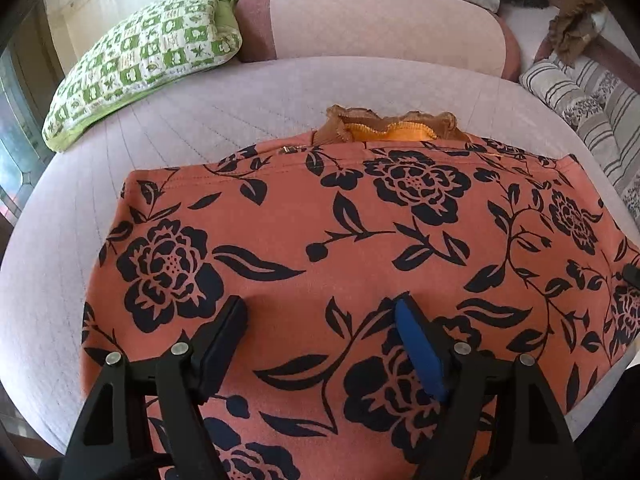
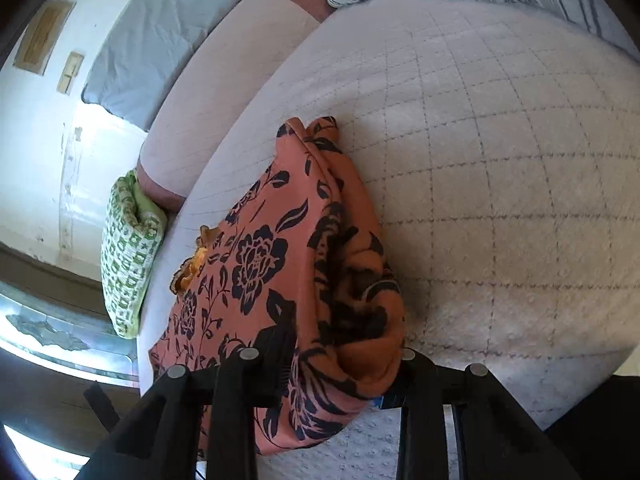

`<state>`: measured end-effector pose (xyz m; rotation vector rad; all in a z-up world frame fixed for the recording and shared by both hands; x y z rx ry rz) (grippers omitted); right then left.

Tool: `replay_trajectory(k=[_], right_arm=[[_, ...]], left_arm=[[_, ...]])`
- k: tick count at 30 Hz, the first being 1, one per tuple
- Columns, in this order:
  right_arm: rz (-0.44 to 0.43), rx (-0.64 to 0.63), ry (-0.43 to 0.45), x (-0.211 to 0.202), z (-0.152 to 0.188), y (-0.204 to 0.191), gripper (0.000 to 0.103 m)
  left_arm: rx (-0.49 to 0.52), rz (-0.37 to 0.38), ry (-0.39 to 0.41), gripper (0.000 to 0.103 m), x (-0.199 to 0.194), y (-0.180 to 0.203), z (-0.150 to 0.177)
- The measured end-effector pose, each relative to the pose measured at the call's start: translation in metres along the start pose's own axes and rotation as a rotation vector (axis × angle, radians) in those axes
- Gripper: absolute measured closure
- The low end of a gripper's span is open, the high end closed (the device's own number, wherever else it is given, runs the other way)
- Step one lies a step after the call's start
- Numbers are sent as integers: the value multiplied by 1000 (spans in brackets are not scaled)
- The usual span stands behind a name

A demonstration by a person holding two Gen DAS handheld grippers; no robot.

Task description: Fold small clothes

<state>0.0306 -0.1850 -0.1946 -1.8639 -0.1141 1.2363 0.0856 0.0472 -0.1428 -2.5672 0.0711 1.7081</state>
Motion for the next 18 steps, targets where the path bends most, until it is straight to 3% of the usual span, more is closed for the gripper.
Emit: replay_trajectory(k=[3, 4, 5, 6, 13, 16, 18], right_arm=[[11, 35, -19, 5, 0, 6, 65], [3, 44, -15, 5, 0, 7, 57], [-11, 49, -9, 4, 0, 8, 43], [-9, 44, -1, 3, 0, 7, 40], [14, 26, -6, 5, -1, 3, 40], [22, 20, -7, 7, -1, 4, 41], [42, 11, -11, 7, -1, 2, 49]], left_arm=[[0, 6, -9, 26, -2, -1, -1], [-8, 13, -12, 26, -3, -2, -1], [-13, 17, -13, 26, -3, -3, -2], [-18, 20, -11, 26, -4, -5, -4], [-25, 13, 23, 26, -16, -4, -4], [-17, 5, -16, 25, -1, -3, -3], [-6, -11, 2, 24, -1, -1, -2]])
Point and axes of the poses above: each gripper's, at about its wrist camera, not at the fingertips, and x roughly the way its jaws point, y to its right, z to its underside, the point moved 1 cm from there along x, roughly the way its jaws point, and after that the axes turned 10 degrees about -y, right-handed, at the moved point
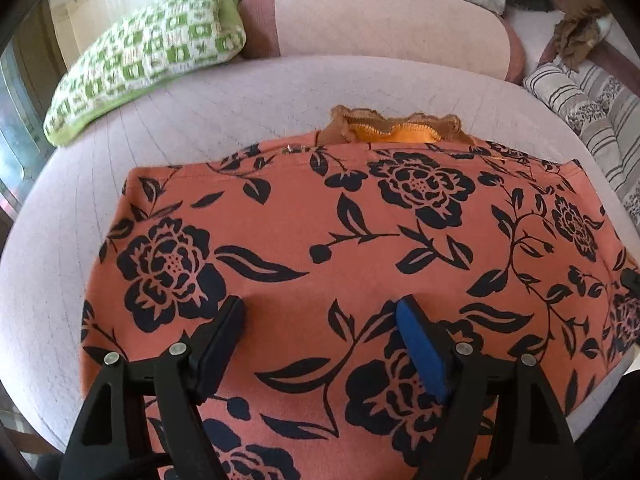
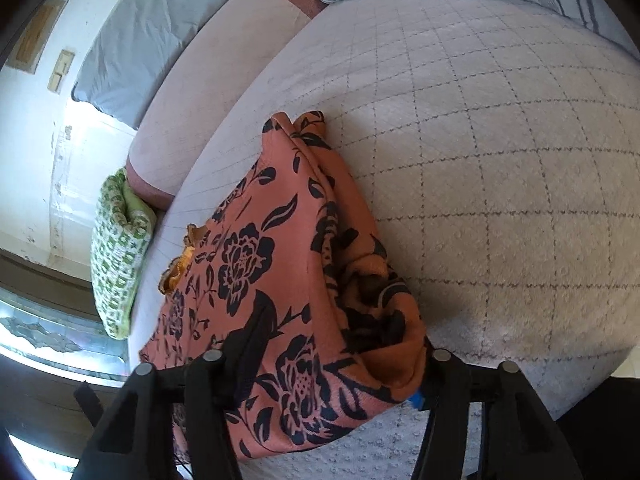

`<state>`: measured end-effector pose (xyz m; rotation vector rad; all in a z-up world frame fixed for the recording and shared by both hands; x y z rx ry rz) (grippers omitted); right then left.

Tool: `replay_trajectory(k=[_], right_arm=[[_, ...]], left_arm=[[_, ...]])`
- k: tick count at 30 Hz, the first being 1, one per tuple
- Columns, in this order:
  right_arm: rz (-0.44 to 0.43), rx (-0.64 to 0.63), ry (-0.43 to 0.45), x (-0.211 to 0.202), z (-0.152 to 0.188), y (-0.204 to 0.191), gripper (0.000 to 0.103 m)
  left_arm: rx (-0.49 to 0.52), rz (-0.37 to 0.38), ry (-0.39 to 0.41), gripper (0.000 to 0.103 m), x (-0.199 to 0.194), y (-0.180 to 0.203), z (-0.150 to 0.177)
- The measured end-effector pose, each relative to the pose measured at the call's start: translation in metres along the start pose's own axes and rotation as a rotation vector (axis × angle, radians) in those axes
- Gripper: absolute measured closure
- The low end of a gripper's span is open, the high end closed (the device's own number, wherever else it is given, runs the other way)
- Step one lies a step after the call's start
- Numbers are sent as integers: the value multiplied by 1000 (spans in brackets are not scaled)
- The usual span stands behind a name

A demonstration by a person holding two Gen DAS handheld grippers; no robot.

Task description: Fold small clothes

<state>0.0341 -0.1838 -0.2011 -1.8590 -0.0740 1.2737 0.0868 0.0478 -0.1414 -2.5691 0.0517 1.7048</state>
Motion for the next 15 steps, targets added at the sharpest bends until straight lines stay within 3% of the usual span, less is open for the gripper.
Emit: replay_trajectory(k=[3, 11, 15], right_arm=[[17, -5, -12, 0, -2, -1, 60], [28, 23, -8, 0, -2, 1, 54], [40, 4, -19, 1, -3, 0, 54]], left_arm=[[-7, 7, -7, 24, 1, -1, -1], [-15, 17, -15, 24, -3, -3, -3], [-29, 26, 16, 24, -14, -7, -5]])
Point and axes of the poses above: each gripper's, at about its wrist camera, not at the fingertips, and x roughly the way its jaws point, y to its right, z to its underside, the point moved 1 cm from there along x, roughly the way its jaws point, and after that the axes turned 10 degrees about -y, right-handed, at the moved point
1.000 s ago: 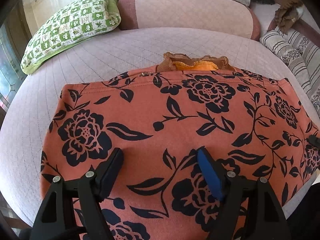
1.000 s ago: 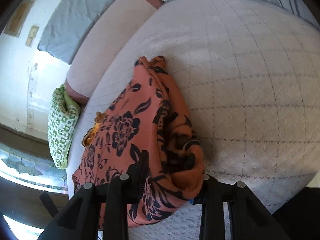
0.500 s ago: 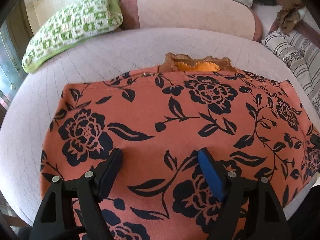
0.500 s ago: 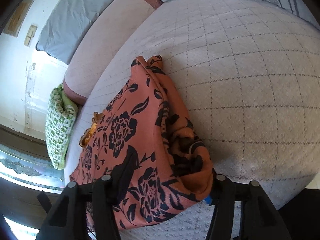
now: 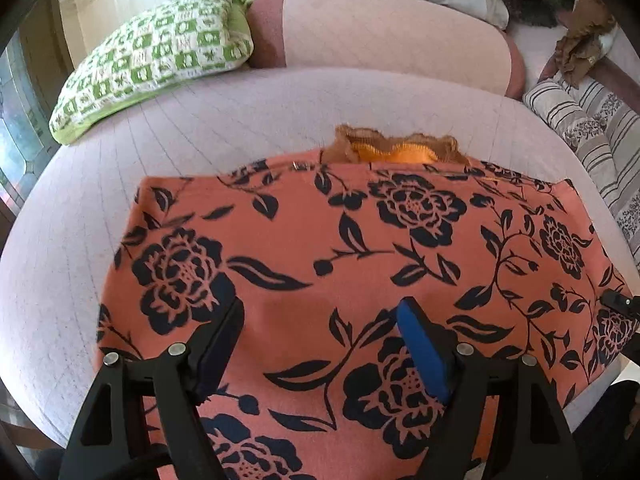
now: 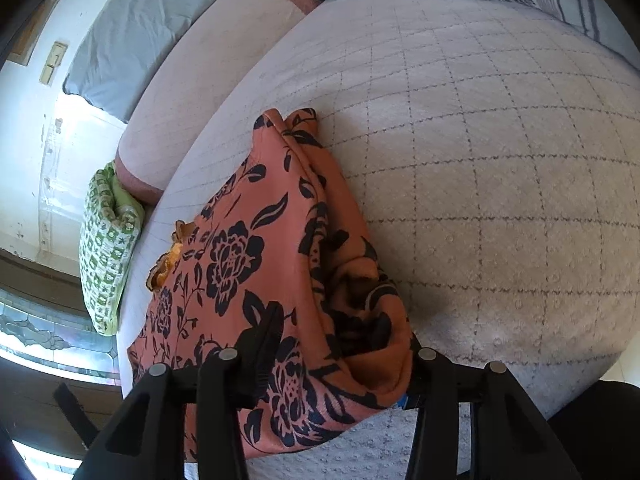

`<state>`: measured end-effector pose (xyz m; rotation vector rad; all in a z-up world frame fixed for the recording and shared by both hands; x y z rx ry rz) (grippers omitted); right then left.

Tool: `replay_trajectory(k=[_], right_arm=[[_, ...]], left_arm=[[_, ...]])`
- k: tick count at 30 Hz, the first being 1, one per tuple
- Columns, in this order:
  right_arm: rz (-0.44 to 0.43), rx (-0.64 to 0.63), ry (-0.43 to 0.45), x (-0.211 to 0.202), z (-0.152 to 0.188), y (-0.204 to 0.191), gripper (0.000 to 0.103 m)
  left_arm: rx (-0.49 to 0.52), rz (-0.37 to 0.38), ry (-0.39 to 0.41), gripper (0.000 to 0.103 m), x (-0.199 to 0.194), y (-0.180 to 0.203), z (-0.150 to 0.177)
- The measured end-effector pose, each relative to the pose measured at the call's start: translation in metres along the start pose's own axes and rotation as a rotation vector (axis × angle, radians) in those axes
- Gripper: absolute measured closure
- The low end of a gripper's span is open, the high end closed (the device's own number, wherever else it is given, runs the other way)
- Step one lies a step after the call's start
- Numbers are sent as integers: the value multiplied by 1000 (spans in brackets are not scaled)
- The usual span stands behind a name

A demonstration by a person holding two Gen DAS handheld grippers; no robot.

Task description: Fold small clothes

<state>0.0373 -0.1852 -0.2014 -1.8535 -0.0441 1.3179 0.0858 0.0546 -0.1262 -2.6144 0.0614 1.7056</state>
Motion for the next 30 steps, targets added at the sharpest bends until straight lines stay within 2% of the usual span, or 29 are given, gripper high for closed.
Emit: replay_trajectory(k=[2, 4, 5, 6, 9, 12, 15, 17, 19, 23, 24, 27, 30], right_arm=[[10, -5, 0, 1, 0, -1, 54], [25, -13, 1, 0, 0, -4, 55], [35, -21, 1, 1, 1, -6, 57], [50, -31, 0, 1, 1, -7, 65], [73, -48, 3, 0, 0, -12, 74], [93, -79, 19, -6, -1, -22, 81], [90, -132, 47, -18, 0, -42, 84], [82, -155, 57, -24, 0, -54, 85], [71, -190, 72, -30, 2, -71, 85], [32, -322, 109, -45, 17, -131, 87], [13, -367, 115, -48, 26, -152, 87], [-56, -546, 109, -49, 67, -228, 87], [-97, -699, 62, -24, 117, -292, 87]], left_arm=[[2, -5, -43, 24, 13, 0, 1], [25, -28, -24, 22, 19, 3, 5], [27, -36, -22, 22, 18, 4, 5], [23, -34, -24, 22, 18, 4, 5], [20, -21, -29, 22, 19, 2, 4], [20, -20, -28, 22, 19, 0, 4], [22, -16, -34, 22, 20, 0, 4], [10, 25, -47, 22, 14, -6, 0], [-42, 77, -23, 22, -2, -19, 0], [-176, 146, 114, 22, -56, -72, 12], [-244, 155, 166, 22, -75, -99, 21], [-381, 109, 232, 22, -101, -162, 48], [-470, 49, 238, 22, -108, -211, 74]])
Point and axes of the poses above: each gripper's, at about its wrist camera, not at the fingertips, and x roughly the way its jaws point, y to its right, z to its underside, the point moved 1 cm from there along x, roughly the way its jaws point, and after that the axes turned 10 degrees about -y, right-handed, at the moved point
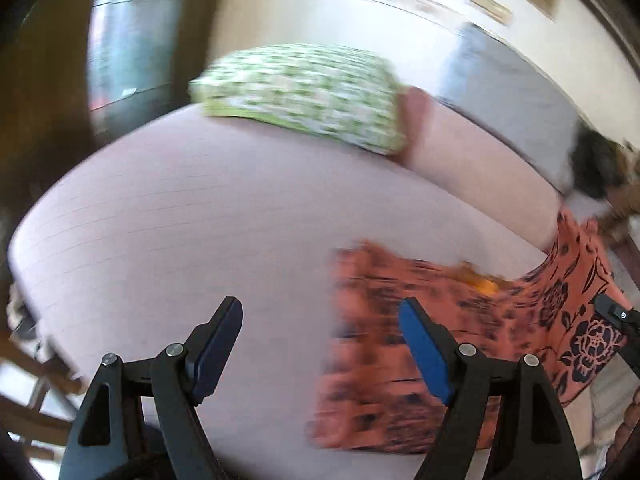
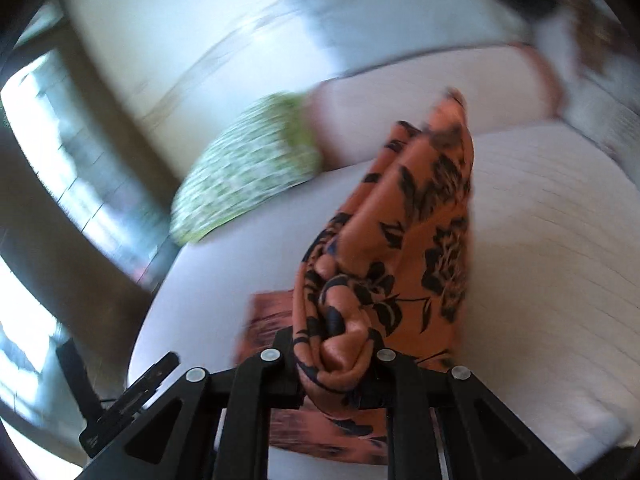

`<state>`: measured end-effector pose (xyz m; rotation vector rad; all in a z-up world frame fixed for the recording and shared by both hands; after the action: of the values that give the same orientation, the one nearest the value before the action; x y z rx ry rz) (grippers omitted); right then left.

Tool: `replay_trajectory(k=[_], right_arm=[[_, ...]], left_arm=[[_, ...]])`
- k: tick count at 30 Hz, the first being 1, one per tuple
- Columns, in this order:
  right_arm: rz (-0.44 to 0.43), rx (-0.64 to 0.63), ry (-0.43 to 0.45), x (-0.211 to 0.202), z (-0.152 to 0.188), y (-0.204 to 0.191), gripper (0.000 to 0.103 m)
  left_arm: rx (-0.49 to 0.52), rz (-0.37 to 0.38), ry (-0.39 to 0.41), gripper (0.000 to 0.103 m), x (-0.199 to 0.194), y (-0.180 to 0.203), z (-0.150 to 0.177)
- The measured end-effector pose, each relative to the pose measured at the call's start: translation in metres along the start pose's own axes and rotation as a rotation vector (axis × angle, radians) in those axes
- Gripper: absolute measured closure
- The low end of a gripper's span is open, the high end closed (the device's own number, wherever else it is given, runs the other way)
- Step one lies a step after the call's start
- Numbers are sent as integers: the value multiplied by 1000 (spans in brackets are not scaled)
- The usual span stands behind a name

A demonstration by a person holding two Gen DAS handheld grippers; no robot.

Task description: Fold small clothes

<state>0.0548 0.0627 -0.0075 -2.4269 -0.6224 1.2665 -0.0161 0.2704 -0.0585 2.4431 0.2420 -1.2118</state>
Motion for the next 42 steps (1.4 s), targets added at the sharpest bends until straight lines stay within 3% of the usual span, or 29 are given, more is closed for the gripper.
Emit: replay_trajectory(k=[3, 6, 7, 11, 16, 20, 22, 24, 25, 26, 27, 28, 33, 41, 42], right_arm=[[-11, -82, -119, 64, 20, -49, 87], [-16, -119, -383, 166, 65, -64, 87], [-22, -106, -411, 179, 72, -61, 86], [-110, -64, -349, 154, 55, -57, 86], [-168, -81, -354, 139, 58, -55, 85], [-279, -35, -284, 108, 59, -49, 85], [-291, -88, -346, 116, 64, -50, 84], [-248, -98, -406, 129, 73, -42, 81], [-268, -67, -393, 125, 77, -33, 78], [-313, -19, -358, 118, 78, -24, 67], [-352, 32, -322, 107, 80, -13, 37], [-366, 70, -282, 94, 80, -1, 26], [-356, 108, -147, 43, 78, 39, 23], [-354, 143, -130, 28, 79, 65, 23], [-355, 146, -140, 32, 80, 64, 22]], left_arm=[[-79, -51, -23, 22, 0, -46, 9], [-127, -45, -75, 22, 9, -63, 22], [-125, -37, -86, 22, 10, -63, 24], [-82, 0, -81, 22, 7, -50, 30], [-12, 149, -118, 22, 5, -4, 37], [31, 176, -108, 22, 3, 12, 41], [-4, 180, -117, 22, 9, 11, 41], [-28, 208, -148, 22, 16, 10, 41], [-31, 215, -160, 22, 19, 12, 41], [-29, 221, -169, 22, 21, 14, 42], [-23, 230, -175, 22, 23, 18, 43], [-15, 239, -184, 22, 26, 24, 43], [34, 248, -241, 22, 45, 58, 50], [23, 229, -342, 23, 77, 65, 66], [0, 249, -345, 31, 77, 61, 66]])
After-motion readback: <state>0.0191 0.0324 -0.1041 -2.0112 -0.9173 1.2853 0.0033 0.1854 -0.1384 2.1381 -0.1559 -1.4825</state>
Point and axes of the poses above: each gripper's, at about its wrist camera, not at the fingertips, and x roughly the way its jaws point, y to its right, z to its underside, the point moved 1 cm from there along x, roughly the way its jaws point, and after that the axes turned 10 degrees about -y, right-handed, at the moved point
